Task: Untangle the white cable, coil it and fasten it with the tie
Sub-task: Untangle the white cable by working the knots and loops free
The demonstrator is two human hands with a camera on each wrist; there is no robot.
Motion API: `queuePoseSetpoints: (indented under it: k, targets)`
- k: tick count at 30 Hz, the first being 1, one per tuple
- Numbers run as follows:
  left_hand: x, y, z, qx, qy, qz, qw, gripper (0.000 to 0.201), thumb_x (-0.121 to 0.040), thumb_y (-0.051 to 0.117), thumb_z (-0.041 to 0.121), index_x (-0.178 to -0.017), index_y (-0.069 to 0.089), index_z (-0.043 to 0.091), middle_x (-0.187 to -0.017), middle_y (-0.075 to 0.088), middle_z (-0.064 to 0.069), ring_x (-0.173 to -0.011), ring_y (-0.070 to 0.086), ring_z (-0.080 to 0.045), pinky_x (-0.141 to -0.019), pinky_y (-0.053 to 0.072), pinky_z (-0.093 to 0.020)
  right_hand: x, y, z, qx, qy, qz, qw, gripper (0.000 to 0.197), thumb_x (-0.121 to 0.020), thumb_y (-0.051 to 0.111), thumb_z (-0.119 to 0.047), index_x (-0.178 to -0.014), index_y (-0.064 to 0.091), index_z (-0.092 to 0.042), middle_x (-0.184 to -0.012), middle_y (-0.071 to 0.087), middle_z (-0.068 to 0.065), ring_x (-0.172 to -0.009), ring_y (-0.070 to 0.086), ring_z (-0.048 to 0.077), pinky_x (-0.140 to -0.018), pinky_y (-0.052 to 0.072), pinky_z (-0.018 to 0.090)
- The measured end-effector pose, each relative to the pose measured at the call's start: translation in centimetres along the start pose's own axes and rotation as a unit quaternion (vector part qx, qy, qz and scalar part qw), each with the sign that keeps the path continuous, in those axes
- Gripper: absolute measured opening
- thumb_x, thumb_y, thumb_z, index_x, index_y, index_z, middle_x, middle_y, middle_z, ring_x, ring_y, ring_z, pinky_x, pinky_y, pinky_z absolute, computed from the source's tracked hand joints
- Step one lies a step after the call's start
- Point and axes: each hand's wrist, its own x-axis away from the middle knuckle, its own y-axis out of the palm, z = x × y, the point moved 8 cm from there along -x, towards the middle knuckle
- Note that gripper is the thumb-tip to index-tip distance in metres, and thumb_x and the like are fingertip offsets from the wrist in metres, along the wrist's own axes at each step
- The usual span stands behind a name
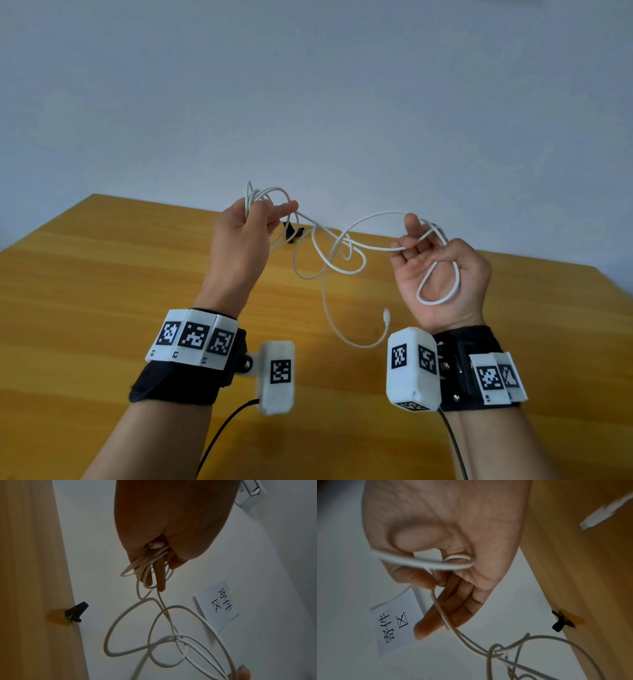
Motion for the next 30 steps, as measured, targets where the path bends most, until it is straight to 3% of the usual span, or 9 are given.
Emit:
queuePoseSetpoints:
  k: [4,9,13,16,18,20,23,25,30]
  targets:
    - [-0.2,-0.5,0.1,0.003,0.003,0.016,1.0,0.033,-0.102,0.045,0.022,-0.085,0.071,0.032,-0.111,0.079,0.007,-0.116,0.069,-0.008,-0.109,0.048,-0.035,-0.3,-0.3,0.1,0.033,0.026,-0.03,0.999,0.062,-0.038,0.066,-0.004,-0.1,0.06,-0.005,-0.091,0.077,0.02,-0.073,0.074,0.03,-0.073,0.061,0.033]
    - [-0.6,-1.2,-0.5,-0.02,-0.009,0.026,0.999,0.025,-0.102,0.045,0.027,-0.096,0.068,0.019,-0.11,0.078,0.015,-0.114,0.068,-0.004,-0.094,0.048,-0.027,-0.2,-0.3,-0.3,0.069,0.018,-0.075,0.995,0.072,-0.065,0.039,0.007,-0.13,0.062,-0.017,-0.113,0.075,0.005,-0.115,0.071,0.031,-0.1,0.057,0.044]
    - [-0.7,-2.2,-0.3,-0.026,-0.009,0.048,0.998,0.028,-0.102,0.045,0.029,-0.09,0.07,0.035,-0.113,0.077,0.016,-0.112,0.067,-0.003,-0.084,0.045,-0.023,-0.1,-0.1,-1.8,0.101,-0.026,-0.123,0.987,0.061,-0.075,0.062,0.007,-0.128,0.068,-0.023,-0.126,0.069,-0.003,-0.133,0.059,0.026,-0.114,0.044,0.049]
    - [-0.9,-2.6,-0.5,-0.029,-0.003,0.058,0.998,0.029,-0.099,0.046,0.031,-0.085,0.07,0.037,-0.111,0.077,0.015,-0.113,0.068,-0.004,-0.092,0.047,-0.027,-0.5,-1.1,-2.5,0.122,-0.033,-0.047,0.991,0.016,-0.092,0.07,-0.017,-0.108,0.074,-0.019,-0.112,0.073,-0.002,-0.124,0.065,0.023,-0.116,0.044,0.045]
    - [-1.1,-2.8,-0.7,-0.029,0.002,0.066,0.997,0.028,-0.097,0.047,0.033,-0.087,0.073,0.036,-0.111,0.077,0.014,-0.113,0.067,-0.003,-0.097,0.049,-0.029,-0.6,-1.9,-3.3,0.12,-0.058,0.04,0.99,0.018,-0.102,0.06,-0.028,-0.098,0.074,-0.018,-0.094,0.076,-0.002,-0.105,0.073,0.019,-0.109,0.05,0.04]
    - [-1.2,-3.1,-0.8,-0.039,0.007,0.071,0.997,0.032,-0.095,0.046,0.036,-0.097,0.077,0.034,-0.112,0.076,0.014,-0.113,0.067,-0.002,-0.097,0.049,-0.028,-0.8,-2.8,-3.9,0.136,-0.084,0.089,0.983,0.016,-0.104,0.056,-0.019,-0.109,0.07,-0.015,-0.091,0.078,-0.003,-0.084,0.074,0.012,-0.094,0.058,0.032]
    - [-1.5,-3.6,-1.0,-0.045,0.007,0.082,0.996,0.035,-0.093,0.045,0.037,-0.098,0.079,0.034,-0.111,0.076,0.014,-0.112,0.067,-0.003,-0.097,0.05,-0.028,-0.7,-3.2,-3.9,0.153,-0.057,0.091,0.982,0.038,-0.104,0.045,0.001,-0.135,0.058,-0.014,-0.117,0.078,-0.004,-0.058,0.064,0.004,-0.065,0.058,0.021]
    - [-1.5,-3.6,-1.0,-0.052,0.008,0.083,0.995,0.035,-0.093,0.045,0.036,-0.1,0.079,0.032,-0.109,0.076,0.016,-0.112,0.066,-0.003,-0.096,0.05,-0.028,-0.4,-3.0,-3.6,0.165,-0.028,0.08,0.983,0.041,-0.103,0.044,-0.003,-0.14,0.057,-0.015,-0.13,0.073,-0.007,-0.06,0.063,0.003,-0.058,0.054,0.017]
    - [-1.4,-3.6,-1.0,-0.086,0.003,0.088,0.992,0.036,-0.096,0.044,0.033,-0.104,0.077,0.024,-0.104,0.075,0.024,-0.091,0.064,-0.004,-0.08,0.048,-0.029,-0.4,-3.1,-3.5,0.034,-0.021,0.071,0.997,0.038,-0.098,0.045,0.0,-0.122,0.067,-0.021,-0.124,0.073,-0.01,-0.076,0.063,0.008,-0.076,0.051,0.024]
